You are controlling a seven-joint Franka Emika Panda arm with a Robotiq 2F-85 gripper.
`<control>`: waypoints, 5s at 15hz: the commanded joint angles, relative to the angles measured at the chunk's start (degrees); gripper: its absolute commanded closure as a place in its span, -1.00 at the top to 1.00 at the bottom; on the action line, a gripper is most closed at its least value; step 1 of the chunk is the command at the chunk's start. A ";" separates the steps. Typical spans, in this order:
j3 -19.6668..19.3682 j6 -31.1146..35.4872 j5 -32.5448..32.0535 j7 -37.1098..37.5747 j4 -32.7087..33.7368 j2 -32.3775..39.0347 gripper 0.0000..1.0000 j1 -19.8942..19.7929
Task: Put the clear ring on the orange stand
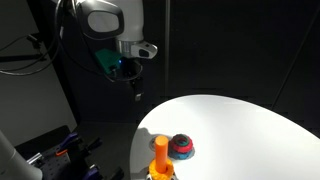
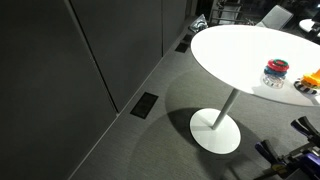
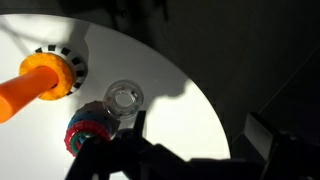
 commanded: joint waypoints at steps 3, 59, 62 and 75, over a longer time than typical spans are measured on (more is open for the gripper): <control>0.72 -0.10 0.15 -0.12 0.06 0.03 1.00 -0.51; -0.73 31.77 3.03 9.62 9.70 41.65 1.00 -4.98; -0.77 31.80 2.97 9.81 9.74 41.94 1.00 -4.94; -1.04 31.45 2.71 10.23 10.19 42.95 0.32 -4.56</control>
